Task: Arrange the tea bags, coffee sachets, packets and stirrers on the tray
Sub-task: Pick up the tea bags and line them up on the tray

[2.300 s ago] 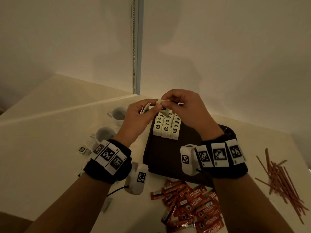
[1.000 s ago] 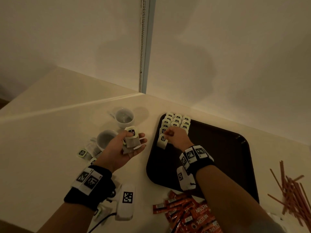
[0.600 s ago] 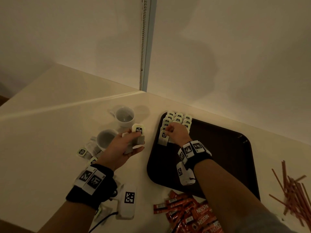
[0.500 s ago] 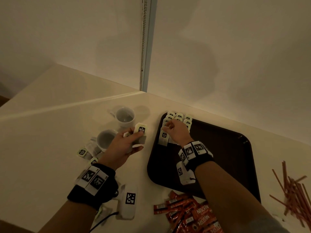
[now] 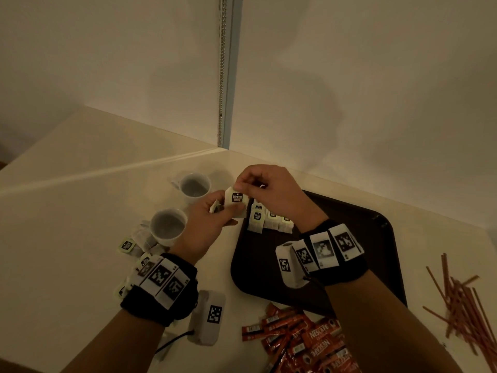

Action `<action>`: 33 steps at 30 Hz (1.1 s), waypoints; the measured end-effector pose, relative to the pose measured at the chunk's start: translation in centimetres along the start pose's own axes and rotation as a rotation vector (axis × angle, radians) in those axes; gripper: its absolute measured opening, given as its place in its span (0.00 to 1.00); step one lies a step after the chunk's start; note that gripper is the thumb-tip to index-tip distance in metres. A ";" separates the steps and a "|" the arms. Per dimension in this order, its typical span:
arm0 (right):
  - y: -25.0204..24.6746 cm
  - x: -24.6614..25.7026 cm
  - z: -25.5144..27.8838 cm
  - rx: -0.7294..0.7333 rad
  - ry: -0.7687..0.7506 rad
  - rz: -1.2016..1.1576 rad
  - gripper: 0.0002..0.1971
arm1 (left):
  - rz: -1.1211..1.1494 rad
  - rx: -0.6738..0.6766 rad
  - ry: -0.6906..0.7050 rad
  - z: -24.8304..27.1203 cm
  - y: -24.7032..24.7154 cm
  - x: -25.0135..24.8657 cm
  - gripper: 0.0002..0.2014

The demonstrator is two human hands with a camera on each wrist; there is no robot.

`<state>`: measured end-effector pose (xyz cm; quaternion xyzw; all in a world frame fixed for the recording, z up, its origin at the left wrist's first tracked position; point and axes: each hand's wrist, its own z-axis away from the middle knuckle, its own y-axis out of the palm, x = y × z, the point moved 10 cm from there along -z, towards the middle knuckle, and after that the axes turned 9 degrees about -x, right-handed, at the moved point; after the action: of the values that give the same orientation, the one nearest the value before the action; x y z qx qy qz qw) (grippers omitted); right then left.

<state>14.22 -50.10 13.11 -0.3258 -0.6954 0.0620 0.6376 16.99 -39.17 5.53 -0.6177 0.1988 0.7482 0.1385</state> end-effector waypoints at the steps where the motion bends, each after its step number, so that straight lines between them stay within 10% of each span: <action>1: -0.3 0.5 0.1 -0.010 -0.017 0.001 0.02 | -0.011 0.030 0.017 0.1 0.4 -0.1 0.05; 19: -3.0 3.5 1.4 -0.057 -0.109 0.202 0.04 | 0.177 0.083 -0.136 0.8 2.2 1.2 0.09; 24: -4.0 -3.8 3.2 -0.008 0.114 0.268 0.05 | 0.465 -0.132 -0.456 1.2 -0.7 5.4 0.11; 33: -1.0 -17.2 6.8 0.126 0.473 0.386 0.11 | 0.077 -0.108 -0.307 0.4 -1.6 4.4 0.04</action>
<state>7.11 -57.76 -2.14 -0.4169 -0.4480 0.1472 0.7770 16.47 -37.76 1.08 -0.4944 0.1581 0.8482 0.1051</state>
